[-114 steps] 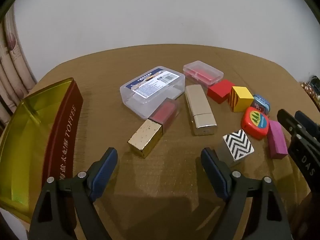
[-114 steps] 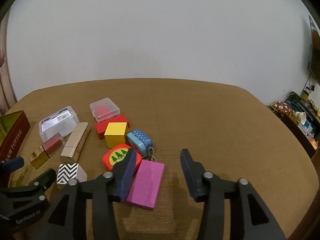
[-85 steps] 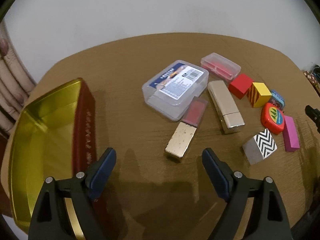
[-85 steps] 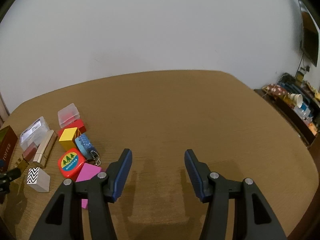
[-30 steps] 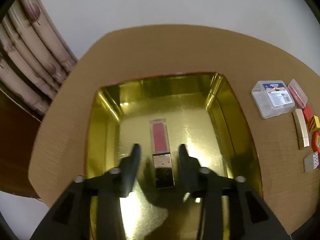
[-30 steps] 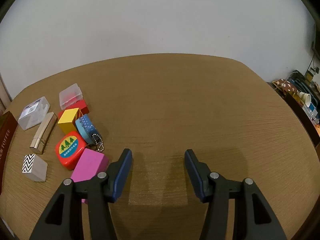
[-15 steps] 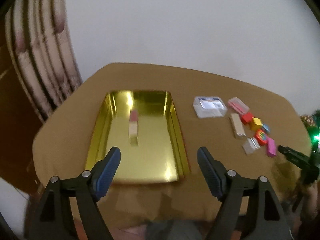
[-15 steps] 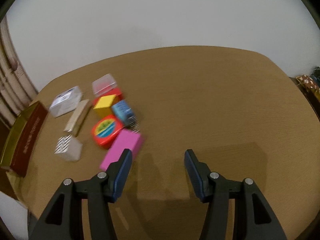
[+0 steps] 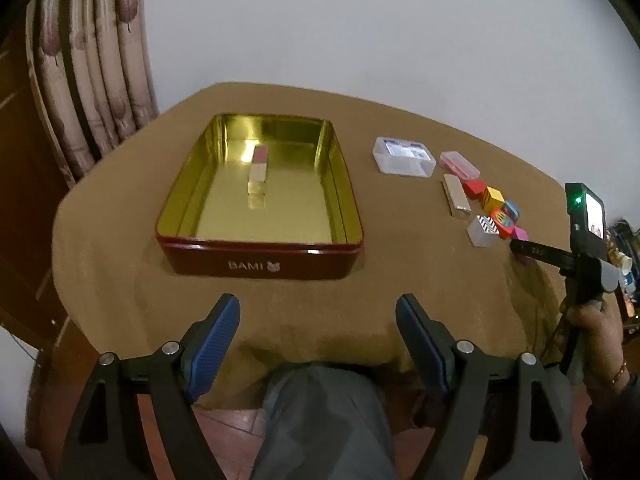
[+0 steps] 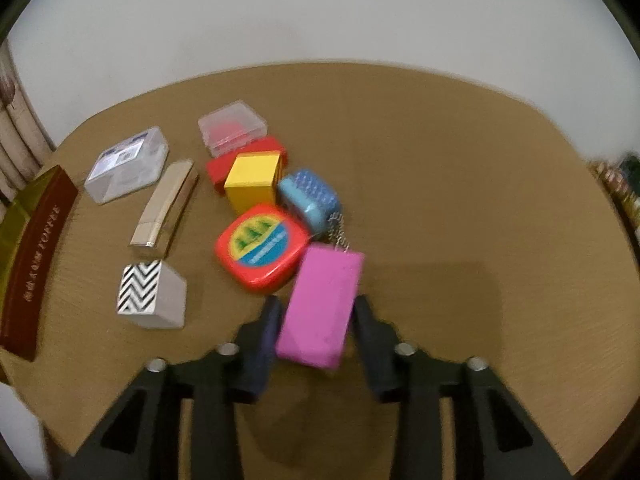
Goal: Organize rigid objects
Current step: 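Grasp the pink block with the right gripper, then lower the pink block into the gold tin and open the right gripper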
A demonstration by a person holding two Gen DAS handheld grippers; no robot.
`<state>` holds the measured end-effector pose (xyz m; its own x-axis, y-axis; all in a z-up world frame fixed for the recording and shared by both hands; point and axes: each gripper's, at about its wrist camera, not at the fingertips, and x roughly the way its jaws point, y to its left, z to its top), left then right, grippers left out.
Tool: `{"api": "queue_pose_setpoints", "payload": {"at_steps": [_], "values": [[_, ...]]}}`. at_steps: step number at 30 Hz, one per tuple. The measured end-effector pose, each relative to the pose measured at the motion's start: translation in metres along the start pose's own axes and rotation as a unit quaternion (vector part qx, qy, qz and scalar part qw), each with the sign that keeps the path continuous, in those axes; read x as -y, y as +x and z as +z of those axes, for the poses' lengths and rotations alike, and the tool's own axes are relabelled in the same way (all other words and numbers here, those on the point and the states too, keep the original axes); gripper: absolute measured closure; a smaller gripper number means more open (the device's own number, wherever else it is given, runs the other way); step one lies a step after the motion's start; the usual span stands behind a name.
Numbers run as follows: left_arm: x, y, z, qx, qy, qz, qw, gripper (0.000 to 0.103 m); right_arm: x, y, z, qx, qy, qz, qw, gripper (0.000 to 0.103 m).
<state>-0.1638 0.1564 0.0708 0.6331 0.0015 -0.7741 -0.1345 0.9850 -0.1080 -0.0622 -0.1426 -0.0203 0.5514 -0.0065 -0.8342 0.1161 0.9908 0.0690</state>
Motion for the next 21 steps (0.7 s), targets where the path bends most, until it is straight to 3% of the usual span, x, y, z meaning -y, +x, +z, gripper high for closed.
{"api": "queue_pose_setpoints", "payload": {"at_steps": [6,10,11,14,17,21], "values": [[-0.006,-0.001,-0.004,-0.014,-0.020,-0.003,0.9997,0.026,0.017,-0.014,-0.009,-0.010,-0.004,0.025,1.000,0.073],[-0.012,-0.017,-0.011,0.008,-0.032,0.022,0.9992,0.026,0.024,-0.048,-0.012,-0.007,0.004,0.085,0.996,0.073],[-0.015,-0.023,-0.014,0.015,-0.034,0.029,0.9989,0.026,0.017,-0.063,-0.007,-0.003,0.003,0.116,0.993,0.073],[-0.021,-0.032,-0.019,0.027,-0.037,0.042,0.9981,0.024,-0.024,-0.091,0.013,0.010,-0.023,0.176,0.984,0.073],[-0.024,-0.039,-0.023,0.044,-0.027,0.066,0.9965,0.022,-0.089,-0.118,0.037,0.014,-0.071,0.244,0.967,0.073],[-0.029,-0.042,-0.025,0.059,-0.020,0.085,0.9944,0.020,-0.179,-0.105,0.061,-0.018,-0.118,0.294,0.948,0.073]]}}
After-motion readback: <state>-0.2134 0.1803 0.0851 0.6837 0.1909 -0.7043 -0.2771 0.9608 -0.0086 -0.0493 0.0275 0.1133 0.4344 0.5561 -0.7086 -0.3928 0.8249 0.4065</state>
